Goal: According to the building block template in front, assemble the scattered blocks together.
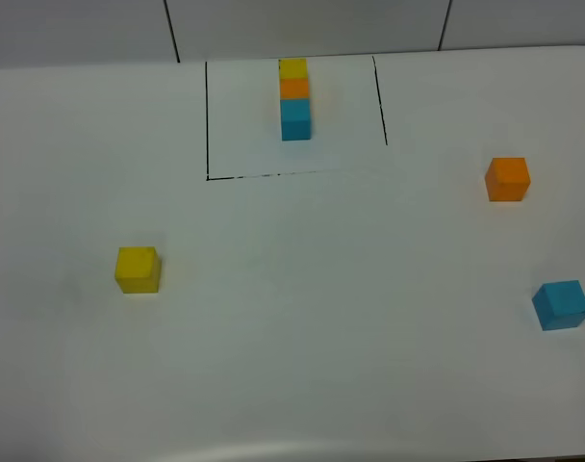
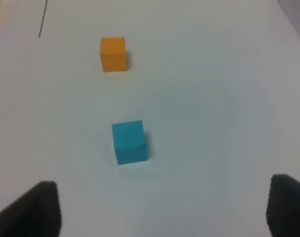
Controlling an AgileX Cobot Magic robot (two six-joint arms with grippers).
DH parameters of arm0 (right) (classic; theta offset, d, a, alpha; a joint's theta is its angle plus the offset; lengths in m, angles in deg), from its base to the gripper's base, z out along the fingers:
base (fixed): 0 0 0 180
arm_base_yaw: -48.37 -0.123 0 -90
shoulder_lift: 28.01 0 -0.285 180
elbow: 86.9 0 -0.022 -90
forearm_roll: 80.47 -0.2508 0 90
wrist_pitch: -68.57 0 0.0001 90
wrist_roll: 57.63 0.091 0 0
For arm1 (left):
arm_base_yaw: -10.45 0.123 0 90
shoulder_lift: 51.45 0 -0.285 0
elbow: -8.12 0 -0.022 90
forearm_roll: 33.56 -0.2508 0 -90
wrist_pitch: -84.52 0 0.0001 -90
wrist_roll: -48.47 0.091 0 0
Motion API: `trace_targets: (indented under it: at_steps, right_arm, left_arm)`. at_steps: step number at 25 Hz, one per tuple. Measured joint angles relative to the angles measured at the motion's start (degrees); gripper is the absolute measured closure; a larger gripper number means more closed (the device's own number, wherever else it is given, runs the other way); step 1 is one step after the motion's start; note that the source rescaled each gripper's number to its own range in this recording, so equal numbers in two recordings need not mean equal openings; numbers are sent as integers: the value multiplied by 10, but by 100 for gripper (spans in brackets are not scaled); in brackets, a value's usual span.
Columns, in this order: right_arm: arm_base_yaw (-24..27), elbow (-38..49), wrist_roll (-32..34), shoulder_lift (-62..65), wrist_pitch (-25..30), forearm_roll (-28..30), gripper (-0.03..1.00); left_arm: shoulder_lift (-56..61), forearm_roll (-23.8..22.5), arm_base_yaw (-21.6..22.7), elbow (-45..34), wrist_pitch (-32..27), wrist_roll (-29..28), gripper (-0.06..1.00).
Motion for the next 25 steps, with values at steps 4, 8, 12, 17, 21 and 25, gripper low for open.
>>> trace_targets:
  at_steps: [4, 8, 12, 17, 21, 25]
  right_arm:
    - [0, 0, 0, 0, 0, 0, 26]
    - [0, 0, 0, 0, 0, 0, 26]
    - [0, 0, 0, 0, 0, 0, 26]
    - [0, 0, 0, 0, 0, 0, 26]
    - [0, 0, 0, 0, 0, -1, 26]
    - [0, 0, 0, 0, 0, -1, 26]
  left_arm:
    - [0, 0, 0, 0, 0, 0, 63]
    - [0, 0, 0, 0, 0, 0, 63]
    - [0, 0, 0, 0, 0, 0, 63]
    - [0, 0, 0, 0, 0, 0, 63]
    - [0, 0, 0, 0, 0, 0, 63]
    - [0, 0, 0, 0, 1, 5, 61]
